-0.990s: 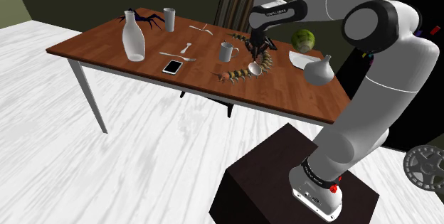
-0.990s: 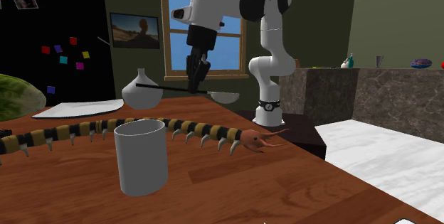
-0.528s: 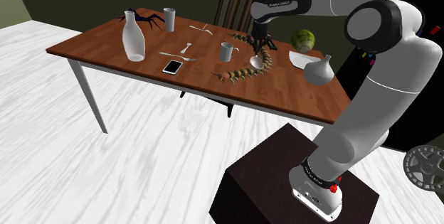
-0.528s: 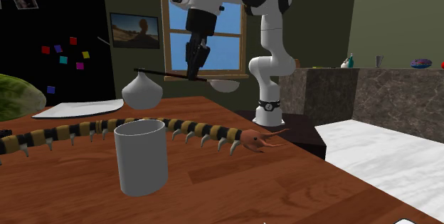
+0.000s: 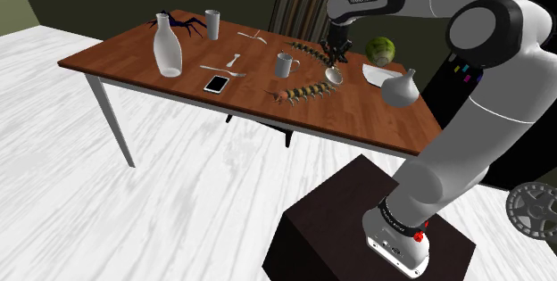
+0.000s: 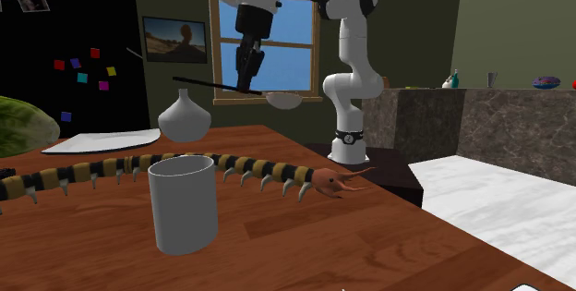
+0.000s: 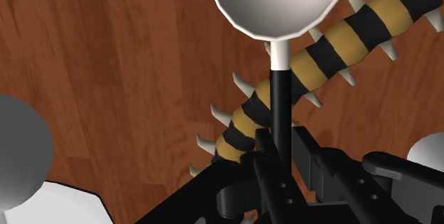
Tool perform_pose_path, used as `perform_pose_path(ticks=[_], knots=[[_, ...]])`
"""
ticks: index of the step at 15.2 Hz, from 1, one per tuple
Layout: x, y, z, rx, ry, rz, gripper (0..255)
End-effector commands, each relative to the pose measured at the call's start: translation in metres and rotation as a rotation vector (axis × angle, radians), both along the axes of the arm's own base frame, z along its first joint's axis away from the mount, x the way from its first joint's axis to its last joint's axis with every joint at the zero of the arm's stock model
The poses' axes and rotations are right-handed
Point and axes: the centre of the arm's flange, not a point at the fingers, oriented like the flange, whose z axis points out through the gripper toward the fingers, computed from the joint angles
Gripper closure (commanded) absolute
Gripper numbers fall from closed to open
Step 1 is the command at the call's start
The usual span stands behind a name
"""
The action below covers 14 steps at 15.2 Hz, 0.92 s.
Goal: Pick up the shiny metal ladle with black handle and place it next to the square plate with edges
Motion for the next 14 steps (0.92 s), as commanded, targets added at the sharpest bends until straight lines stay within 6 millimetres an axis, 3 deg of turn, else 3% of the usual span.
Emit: perform_pose_path(ticks=[1, 14], knots=[[-0.017, -0.019, 0.002, 0.000, 0.000, 0.001, 255], [-0.135, -0.144, 0.003, 0.000, 0.000, 0.001, 255]])
